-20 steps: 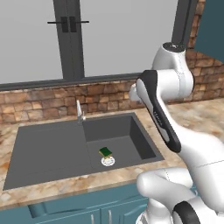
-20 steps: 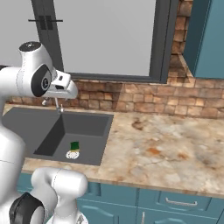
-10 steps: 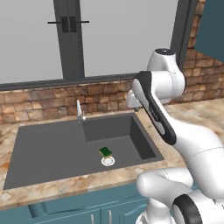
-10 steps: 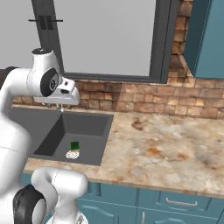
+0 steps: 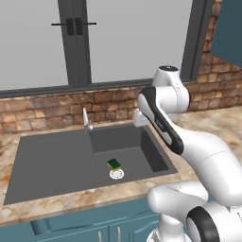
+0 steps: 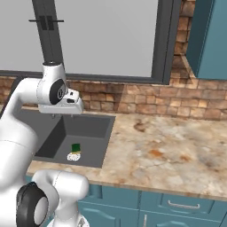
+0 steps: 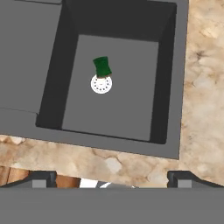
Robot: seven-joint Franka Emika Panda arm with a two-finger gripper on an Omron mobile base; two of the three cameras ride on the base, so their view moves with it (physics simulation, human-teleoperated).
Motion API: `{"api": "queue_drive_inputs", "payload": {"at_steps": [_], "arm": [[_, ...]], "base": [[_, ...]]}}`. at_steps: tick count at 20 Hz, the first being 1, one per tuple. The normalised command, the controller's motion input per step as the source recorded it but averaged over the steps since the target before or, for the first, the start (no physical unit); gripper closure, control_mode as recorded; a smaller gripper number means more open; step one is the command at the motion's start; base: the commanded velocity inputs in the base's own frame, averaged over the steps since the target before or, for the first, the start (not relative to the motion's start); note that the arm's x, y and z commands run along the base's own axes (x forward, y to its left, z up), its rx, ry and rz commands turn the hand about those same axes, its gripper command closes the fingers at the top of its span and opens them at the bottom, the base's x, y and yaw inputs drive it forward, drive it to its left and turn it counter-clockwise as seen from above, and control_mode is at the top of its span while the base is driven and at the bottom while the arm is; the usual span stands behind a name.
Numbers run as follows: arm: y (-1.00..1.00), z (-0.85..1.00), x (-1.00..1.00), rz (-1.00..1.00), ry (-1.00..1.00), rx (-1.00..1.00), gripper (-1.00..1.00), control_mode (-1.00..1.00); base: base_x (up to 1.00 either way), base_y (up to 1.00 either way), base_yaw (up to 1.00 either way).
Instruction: Pick up the bar soap and sponge from the sink, and place them back in the cabinet, and close the cabinet doors.
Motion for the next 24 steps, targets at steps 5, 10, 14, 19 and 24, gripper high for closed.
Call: {"api": "queue_drive_inputs", "payload": {"at_steps": [5,10,14,19,24], "arm": [[0.04,-0.45,0.22,0.07,0.0,0.0,-1.0,-1.0],[0.08,-0.49,0.18,0.06,0.0,0.0,-1.0,-1.0],[0.18,-0.47,0.19,0.06,0.0,0.0,-1.0,-1.0],[0.17,-0.38,0.13,0.05,0.0,0.0,-1.0,-1.0],[0.12,-0.31,0.17,0.05,0.0,0.0,-1.0,-1.0]], "base": [[0.0,0.0,0.0],[0.0,0.0,0.0],[0.0,0.0,0.0],[0.0,0.0,0.0],[0.0,0.0,0.0]]}}
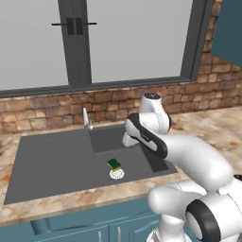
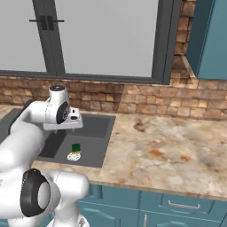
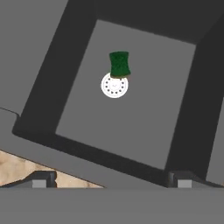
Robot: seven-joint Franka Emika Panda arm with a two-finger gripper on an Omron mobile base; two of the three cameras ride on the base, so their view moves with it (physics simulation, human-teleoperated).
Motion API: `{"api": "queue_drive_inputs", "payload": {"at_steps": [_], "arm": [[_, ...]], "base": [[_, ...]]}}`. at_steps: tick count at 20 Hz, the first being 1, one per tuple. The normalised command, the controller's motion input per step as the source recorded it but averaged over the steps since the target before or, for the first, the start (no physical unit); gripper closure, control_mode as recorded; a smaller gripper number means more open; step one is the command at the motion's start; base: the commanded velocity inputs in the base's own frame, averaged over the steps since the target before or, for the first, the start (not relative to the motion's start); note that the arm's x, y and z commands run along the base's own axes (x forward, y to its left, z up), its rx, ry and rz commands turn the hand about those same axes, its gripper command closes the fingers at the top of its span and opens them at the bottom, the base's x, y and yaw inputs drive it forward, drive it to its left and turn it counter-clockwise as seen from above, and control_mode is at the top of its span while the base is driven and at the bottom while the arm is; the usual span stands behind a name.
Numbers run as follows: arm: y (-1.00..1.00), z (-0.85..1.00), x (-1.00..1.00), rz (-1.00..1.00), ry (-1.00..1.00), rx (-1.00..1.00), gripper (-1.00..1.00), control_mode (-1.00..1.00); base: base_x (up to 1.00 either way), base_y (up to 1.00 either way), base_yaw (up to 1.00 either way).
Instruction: Pick up the bar soap and sponge from the sink, and place them back in the cabinet, and close the cabinet doors.
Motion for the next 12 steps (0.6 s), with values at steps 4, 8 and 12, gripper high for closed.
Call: {"api": "queue_drive_inputs", "payload": {"at_steps": [4,8,12], "arm": [[0.11,-0.33,0.31,0.05,0.0,0.0,-1.0,-1.0],[0.11,-0.31,0.31,0.03,0.0,0.0,-1.0,-1.0],[0.14,-0.3,0.25,0.03,0.0,0.0,-1.0,-1.0]], "base": [[0.0,0.0,0.0],[0.0,0.0,0.0],[0.0,0.0,0.0]]}}
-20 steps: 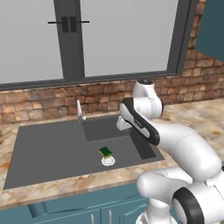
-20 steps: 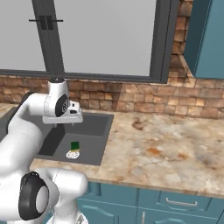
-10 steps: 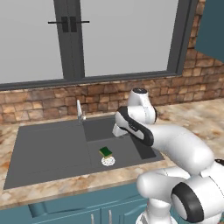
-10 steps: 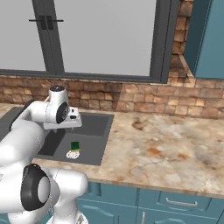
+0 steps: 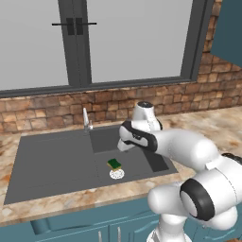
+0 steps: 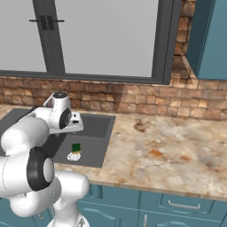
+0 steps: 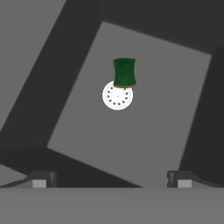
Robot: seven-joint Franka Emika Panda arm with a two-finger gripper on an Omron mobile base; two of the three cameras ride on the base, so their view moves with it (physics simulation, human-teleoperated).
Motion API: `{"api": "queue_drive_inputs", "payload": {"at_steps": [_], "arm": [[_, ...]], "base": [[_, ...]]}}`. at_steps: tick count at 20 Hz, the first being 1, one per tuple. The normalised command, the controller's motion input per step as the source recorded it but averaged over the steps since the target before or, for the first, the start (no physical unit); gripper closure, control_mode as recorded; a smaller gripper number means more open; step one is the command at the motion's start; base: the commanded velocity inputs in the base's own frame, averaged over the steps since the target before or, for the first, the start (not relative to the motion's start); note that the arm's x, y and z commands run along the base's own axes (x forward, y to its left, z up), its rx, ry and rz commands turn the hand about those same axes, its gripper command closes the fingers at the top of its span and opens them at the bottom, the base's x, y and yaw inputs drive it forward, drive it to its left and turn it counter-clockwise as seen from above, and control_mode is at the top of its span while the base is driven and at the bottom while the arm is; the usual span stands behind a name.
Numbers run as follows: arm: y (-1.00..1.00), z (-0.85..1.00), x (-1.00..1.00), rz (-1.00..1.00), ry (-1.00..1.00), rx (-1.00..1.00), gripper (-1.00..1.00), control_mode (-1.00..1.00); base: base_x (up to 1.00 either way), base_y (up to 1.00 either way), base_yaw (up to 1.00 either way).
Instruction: Pick up the bar soap and sponge from the sink, and place them back in the cabinet, and close the cabinet doors.
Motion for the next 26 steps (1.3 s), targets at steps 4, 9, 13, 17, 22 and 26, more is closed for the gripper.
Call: {"api": "queue_drive_inputs", "payload": {"at_steps": [4,9,13,17,22,26], "arm": [[0.17,-0.32,0.23,0.02,0.02,0.0,-1.0,-1.0],[0.15,-0.31,0.28,0.02,0.04,0.0,-1.0,-1.0],[0.04,-0.32,0.27,0.01,0.02,0.0,-1.0,-1.0],[0.0,-0.25,0.22,0.0,0.0,0.0,-1.0,-1.0],[0.01,-0.3,0.17,0.0,0.0,0.0,-1.0,-1.0],[0.06,-0.27,0.15,0.0,0.0,0.0,-1.0,-1.0]], "base": [[0.0,0.0,0.0],[0.0,0.0,0.0],[0.0,0.0,0.0],[0.0,0.0,0.0],[0.0,0.0,0.0],[0.0,0.0,0.0]]}}
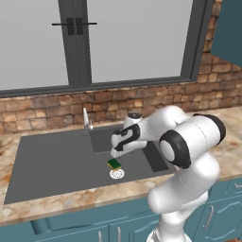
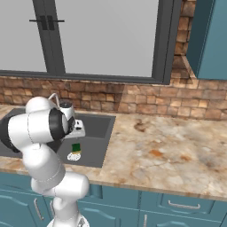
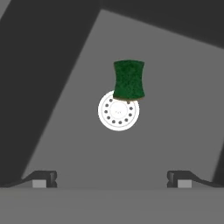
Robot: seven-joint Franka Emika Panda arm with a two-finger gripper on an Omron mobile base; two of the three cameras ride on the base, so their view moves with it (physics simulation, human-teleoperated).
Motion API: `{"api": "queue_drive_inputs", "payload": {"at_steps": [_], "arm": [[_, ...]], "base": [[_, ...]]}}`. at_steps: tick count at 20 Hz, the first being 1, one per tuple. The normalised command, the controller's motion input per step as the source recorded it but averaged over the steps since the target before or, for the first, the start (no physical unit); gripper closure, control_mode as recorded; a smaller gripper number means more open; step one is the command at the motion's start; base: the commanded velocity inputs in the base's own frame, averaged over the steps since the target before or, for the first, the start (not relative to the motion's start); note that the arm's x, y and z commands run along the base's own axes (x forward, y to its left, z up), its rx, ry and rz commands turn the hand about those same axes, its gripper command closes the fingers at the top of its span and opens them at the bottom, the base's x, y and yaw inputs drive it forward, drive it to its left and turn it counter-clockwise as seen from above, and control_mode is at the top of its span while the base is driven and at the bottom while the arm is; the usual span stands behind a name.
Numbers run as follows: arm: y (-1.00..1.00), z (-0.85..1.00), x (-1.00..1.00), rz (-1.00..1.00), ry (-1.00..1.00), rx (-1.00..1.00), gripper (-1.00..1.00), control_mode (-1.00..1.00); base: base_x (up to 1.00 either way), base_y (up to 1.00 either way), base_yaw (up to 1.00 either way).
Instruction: Pick up the bar soap and sponge from the sink, and place them back in the cabinet, and close the cabinet doors.
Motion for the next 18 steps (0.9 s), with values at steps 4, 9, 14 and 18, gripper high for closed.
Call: {"api": "queue_drive_inputs", "payload": {"at_steps": [4,9,14,18], "arm": [[0.1,-0.17,0.06,0.0,0.03,0.0,-1.0,-1.0],[0.07,-0.14,0.15,0.0,0.01,0.0,-1.0,-1.0],[0.04,-0.18,0.18,0.0,0.01,0.0,-1.0,-1.0],[0.03,-0.25,0.21,0.0,0.0,0.0,-1.0,-1.0]], "base": [[0.0,0.0,0.0],[0.0,0.0,0.0],[0.0,0.0,0.0],[0.0,0.0,0.0]]}}
